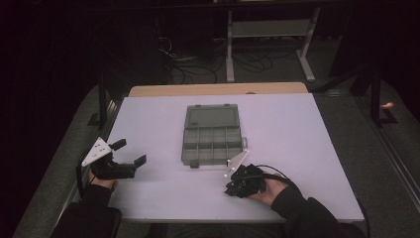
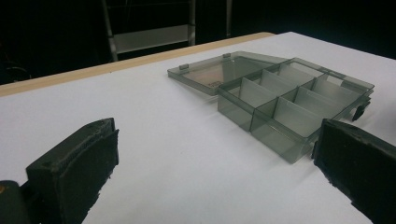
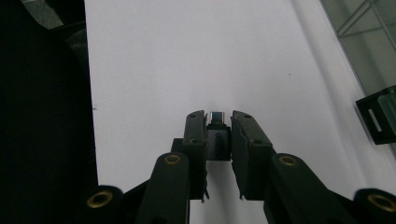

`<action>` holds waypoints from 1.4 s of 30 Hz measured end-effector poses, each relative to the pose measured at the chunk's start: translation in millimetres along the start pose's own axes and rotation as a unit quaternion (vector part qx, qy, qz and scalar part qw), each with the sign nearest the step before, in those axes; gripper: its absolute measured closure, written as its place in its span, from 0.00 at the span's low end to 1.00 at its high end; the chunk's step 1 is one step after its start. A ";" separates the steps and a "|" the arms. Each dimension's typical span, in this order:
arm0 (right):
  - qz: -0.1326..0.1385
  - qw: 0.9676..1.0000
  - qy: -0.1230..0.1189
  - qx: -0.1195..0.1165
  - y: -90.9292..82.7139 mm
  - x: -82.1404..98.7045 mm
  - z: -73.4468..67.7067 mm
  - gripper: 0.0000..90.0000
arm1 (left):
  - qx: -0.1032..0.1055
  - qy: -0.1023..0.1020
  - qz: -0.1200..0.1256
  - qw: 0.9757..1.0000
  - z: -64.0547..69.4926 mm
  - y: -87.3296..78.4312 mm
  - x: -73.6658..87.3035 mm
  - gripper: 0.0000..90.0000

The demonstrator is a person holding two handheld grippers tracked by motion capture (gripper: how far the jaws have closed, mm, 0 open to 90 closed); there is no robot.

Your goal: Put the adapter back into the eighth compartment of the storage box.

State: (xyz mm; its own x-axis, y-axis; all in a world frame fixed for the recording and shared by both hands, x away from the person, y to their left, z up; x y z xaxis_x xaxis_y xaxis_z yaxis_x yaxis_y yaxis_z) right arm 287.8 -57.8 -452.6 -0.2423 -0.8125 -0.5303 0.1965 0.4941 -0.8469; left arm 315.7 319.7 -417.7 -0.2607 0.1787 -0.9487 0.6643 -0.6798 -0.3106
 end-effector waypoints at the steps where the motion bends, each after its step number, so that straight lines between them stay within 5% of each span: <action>1: 0.000 1.000 0.000 0.000 0.0 0.0 0.0 0.83 | 0.000 0.000 0.000 1.000 0.0 0.0 0.0 0.00; 42: 0.050 0.998 0.023 0.023 -35.8 -7.7 25.8 0.83 | -0.001 0.000 -0.001 1.000 -0.2 -0.1 0.1 0.00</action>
State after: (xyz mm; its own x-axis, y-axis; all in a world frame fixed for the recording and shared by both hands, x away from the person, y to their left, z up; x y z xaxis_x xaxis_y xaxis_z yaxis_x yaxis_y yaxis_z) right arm 307.2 -77.2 -417.2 -0.2633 -0.7441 -0.6140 0.2644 0.5564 -0.7877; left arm 315.7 319.9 -417.8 -0.2624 0.1792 -0.9482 0.6653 -0.6782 -0.3123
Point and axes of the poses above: each handheld gripper's, and its own axes: y roughly forward along the jaws, x roughly out of its underside, z roughly to its right, the point moved 3 cm from there along y, roughly forward along the jaws, and after that the axes turned 7 degrees about x, right-handed, at the moved point
